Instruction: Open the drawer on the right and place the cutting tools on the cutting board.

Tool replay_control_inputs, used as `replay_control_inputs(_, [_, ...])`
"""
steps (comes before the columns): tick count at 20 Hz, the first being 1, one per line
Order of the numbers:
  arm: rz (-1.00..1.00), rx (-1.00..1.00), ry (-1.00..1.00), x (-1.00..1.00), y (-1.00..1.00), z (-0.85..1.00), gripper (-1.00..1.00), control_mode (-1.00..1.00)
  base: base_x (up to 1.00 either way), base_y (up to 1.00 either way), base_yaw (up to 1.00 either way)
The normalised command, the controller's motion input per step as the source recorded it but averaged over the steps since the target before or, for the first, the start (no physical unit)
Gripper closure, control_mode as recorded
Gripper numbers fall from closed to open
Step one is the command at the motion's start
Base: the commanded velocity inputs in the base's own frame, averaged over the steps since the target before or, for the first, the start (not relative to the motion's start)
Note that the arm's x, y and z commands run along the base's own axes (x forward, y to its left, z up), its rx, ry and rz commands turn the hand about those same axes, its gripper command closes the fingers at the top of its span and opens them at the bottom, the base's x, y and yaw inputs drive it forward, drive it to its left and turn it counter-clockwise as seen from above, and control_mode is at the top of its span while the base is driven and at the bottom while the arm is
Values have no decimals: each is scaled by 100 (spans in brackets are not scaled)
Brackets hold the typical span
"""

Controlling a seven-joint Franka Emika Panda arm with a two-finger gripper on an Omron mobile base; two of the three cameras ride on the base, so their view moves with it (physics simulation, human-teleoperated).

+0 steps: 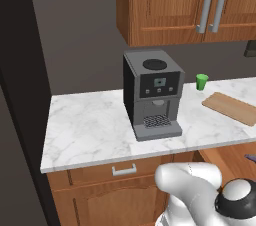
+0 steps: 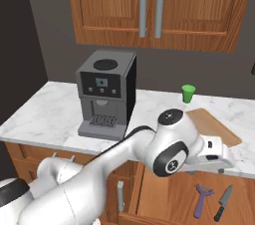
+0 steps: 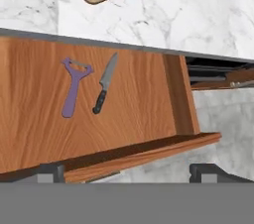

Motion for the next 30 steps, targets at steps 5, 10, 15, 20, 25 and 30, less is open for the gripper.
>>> replay_control_inputs(5, [-1,7,44,12,1,-6,-100,-100,0,0,0])
replay_control_inputs(10, [-5,28,29,0,0,-28,-100,-100,0,0,0])
replay_control_inputs(15, [-2,34,15,-2,6,-34,-100,-100,0,0,0])
replay_control_inputs(20, [-4,27,1,-9,22,-45,-100,-100,0,0,0])
replay_control_inputs(25, [-7,13,-1,-1,24,-62,-100,-100,0,0,0])
replay_control_inputs(30, [-9,1,-13,-9,30,-55,-100,-100,0,0,0])
